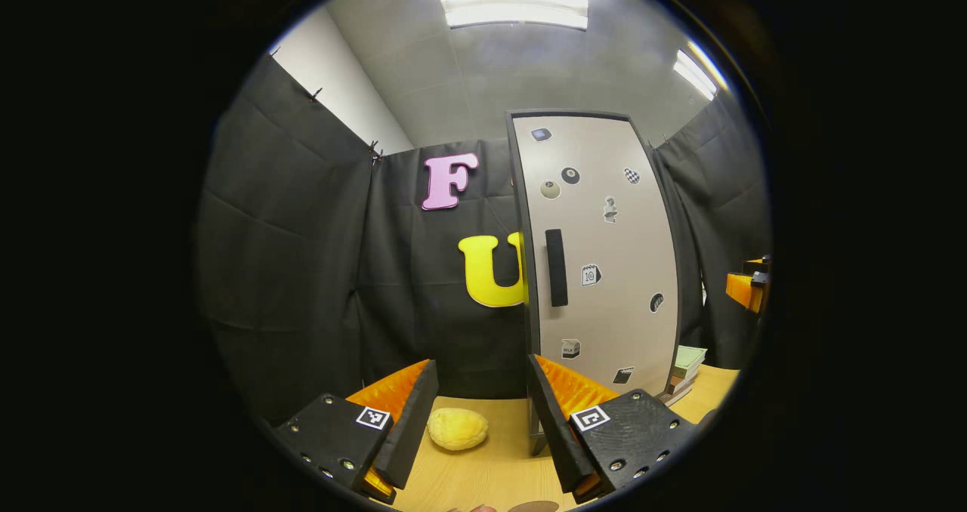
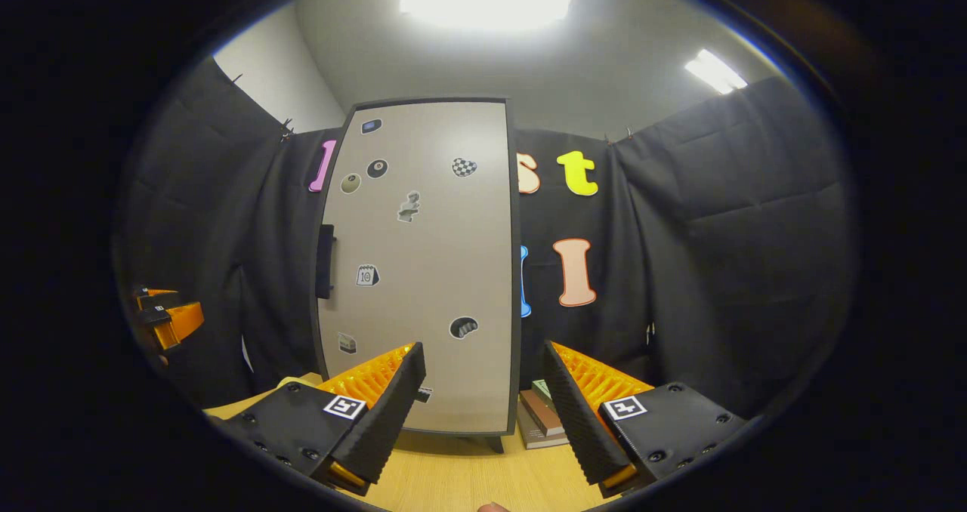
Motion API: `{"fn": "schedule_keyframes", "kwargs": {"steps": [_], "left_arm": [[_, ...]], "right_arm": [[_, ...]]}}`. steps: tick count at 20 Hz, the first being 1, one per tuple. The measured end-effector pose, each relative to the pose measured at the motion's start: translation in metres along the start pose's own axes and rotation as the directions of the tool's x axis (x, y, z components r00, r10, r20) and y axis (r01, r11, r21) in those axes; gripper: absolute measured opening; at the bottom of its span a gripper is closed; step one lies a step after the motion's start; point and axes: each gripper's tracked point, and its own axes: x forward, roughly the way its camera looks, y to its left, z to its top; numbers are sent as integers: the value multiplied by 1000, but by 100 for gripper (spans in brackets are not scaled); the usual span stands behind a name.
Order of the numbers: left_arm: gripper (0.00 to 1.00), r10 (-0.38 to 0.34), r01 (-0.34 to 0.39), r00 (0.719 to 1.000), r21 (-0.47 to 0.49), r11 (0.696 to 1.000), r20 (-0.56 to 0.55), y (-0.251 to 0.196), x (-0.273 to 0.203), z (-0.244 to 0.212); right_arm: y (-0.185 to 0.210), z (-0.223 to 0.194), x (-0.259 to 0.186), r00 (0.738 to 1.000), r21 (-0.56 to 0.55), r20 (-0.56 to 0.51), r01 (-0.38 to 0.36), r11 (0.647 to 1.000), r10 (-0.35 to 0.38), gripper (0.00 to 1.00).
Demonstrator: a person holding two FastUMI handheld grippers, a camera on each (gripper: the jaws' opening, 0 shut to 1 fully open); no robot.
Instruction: Open the cabinet door with the right hand, grasp the bottle in the cabinet with the left hand and place it on the coaster, then close the cabinet door with the right hand.
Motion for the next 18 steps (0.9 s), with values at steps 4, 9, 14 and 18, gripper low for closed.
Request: {"fn": "schedule_keyframes", "kwargs": {"steps": [4, 9, 14, 18], "left_arm": [[69, -1, 1, 1000, 1, 1000, 3, 0, 1, 1], [69, 9, -9, 1000, 5, 1000, 3, 3, 1, 2], [69, 37, -37, 999, 9, 999, 6, 9, -1, 5], [69, 67, -67, 998, 19, 998, -2, 30, 6, 4]], "right_arm": [[4, 1, 1, 1000, -3, 0, -10, 1000, 10, 97], [11, 5, 4, 1000, -2, 0, -25, 1000, 25, 97], [25, 13, 12, 998, -2, 12, -58, 998, 58, 97], [44, 19, 22, 995, -11, 15, -97, 995, 97, 98]]}}
